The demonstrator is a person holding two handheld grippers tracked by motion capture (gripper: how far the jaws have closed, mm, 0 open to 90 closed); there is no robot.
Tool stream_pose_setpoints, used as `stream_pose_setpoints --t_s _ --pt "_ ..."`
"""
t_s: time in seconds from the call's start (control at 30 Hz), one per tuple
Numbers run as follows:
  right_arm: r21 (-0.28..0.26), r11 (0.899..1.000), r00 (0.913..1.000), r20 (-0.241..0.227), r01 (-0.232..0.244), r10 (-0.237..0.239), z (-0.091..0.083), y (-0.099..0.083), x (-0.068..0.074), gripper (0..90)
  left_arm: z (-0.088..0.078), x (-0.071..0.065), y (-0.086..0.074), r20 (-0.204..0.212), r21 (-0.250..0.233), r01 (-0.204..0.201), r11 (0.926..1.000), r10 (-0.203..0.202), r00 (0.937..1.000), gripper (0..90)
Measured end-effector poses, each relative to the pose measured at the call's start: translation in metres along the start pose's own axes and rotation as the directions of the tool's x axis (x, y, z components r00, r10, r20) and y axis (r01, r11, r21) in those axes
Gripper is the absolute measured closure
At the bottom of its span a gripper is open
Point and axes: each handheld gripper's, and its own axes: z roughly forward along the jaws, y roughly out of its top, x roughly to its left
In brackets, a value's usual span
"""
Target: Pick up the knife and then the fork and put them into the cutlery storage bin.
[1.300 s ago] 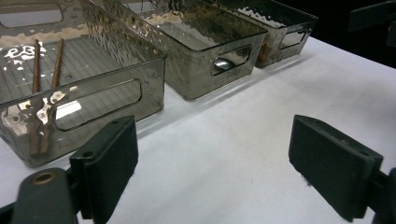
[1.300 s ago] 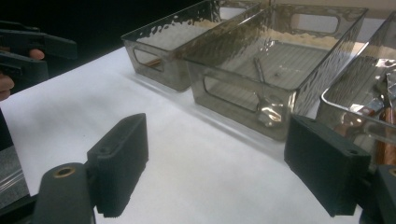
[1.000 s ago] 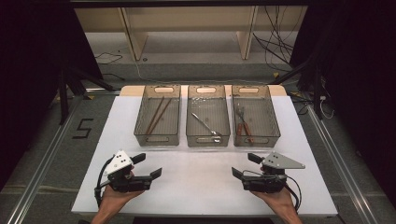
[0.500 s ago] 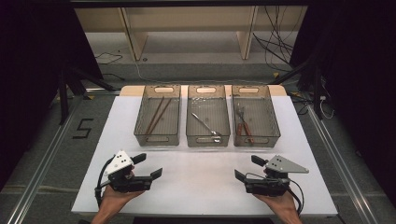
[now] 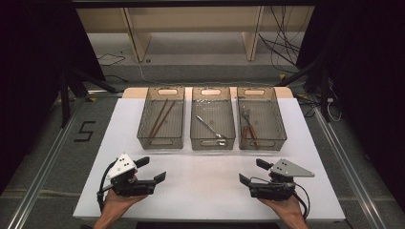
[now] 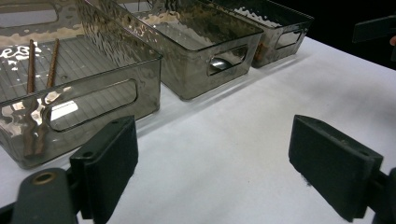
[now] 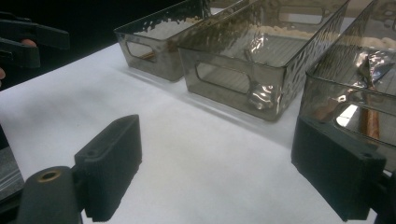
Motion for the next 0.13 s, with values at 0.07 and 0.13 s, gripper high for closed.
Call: stream_pose_setpoints --t_s 0.07,0.13 --pt "-0.001 1.0 1.0 0.0 0.0 0.0 -0.0001 0.0001 0.0001 17.0 0.0002 -0.0002 0.0 -0.001 -0.003 0.004 1.0 -0.004 1.0 15.3" --pt "0.0 1.0 1.0 0.0 0.001 -0.001 -0.0001 0.0 -0.0001 17.0 0.0003 -0.0002 0.0 -0.001 -0.003 0.004 1.0 -0.004 1.0 15.3"
